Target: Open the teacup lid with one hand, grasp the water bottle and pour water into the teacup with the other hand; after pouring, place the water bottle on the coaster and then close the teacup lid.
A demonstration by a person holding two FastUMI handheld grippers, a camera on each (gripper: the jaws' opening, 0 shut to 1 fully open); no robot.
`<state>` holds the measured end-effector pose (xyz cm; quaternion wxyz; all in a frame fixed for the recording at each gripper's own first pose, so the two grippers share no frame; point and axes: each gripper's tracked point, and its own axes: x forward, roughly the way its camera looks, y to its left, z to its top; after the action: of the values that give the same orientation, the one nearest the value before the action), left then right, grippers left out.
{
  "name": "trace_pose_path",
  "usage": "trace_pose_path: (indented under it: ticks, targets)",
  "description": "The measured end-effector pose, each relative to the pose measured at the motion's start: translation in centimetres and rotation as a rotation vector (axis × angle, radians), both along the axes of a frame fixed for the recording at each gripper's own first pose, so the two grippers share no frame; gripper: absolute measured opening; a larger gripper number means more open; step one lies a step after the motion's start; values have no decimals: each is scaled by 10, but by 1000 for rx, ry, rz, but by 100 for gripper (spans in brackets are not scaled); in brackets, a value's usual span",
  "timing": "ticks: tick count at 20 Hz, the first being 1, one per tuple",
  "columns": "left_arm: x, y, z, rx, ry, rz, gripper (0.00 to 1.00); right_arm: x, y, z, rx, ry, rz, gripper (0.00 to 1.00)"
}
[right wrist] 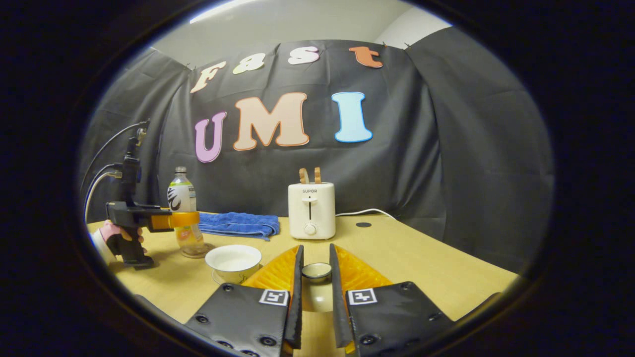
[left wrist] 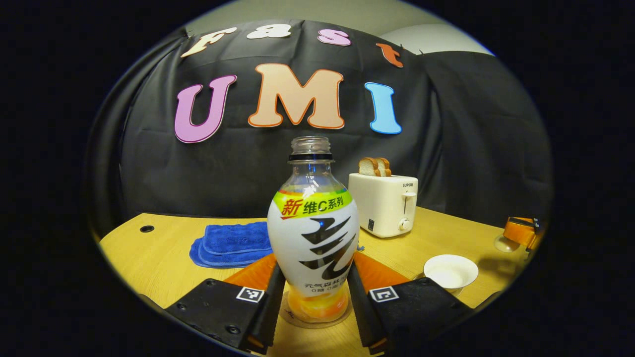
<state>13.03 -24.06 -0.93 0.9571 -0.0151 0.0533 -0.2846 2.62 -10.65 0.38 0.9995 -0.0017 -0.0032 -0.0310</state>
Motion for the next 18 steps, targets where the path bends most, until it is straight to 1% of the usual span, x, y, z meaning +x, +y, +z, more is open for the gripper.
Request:
trace_pose_path:
  ticks: [5, 8, 10, 12, 13, 15, 16, 17, 18]
  targets:
    - [-2, -2, -3, 22, -8, -3, 69, 0, 0, 0, 0, 0, 0, 28]
    - [-5, -3, -11, 57, -7, -4, 68, 0, 0, 0, 0, 0, 1, 28]
    - [-8, -3, -7, 38, -16, -11, 68, 0, 0, 0, 0, 0, 1, 28]
    - [-8, -1, -10, 42, -17, -3, 70, 0, 0, 0, 0, 0, 1, 28]
    - [-9, 0, -8, 37, -27, -1, 76, 1, 0, 0, 0, 0, 1, 28]
    - [-12, 1, -3, 28, -54, -4, 86, 0, 0, 0, 0, 0, 3, 30]
    - [-16, 2, 0, 26, -68, -6, 87, 0, 1, 0, 0, 0, 6, 28]
    - [-17, 4, 1, 19, -82, -5, 90, 0, 2, 0, 0, 0, 10, 28]
    - [-20, 6, 3, 12, -93, -6, 91, 1, 4, 0, 0, 0, 15, 28]
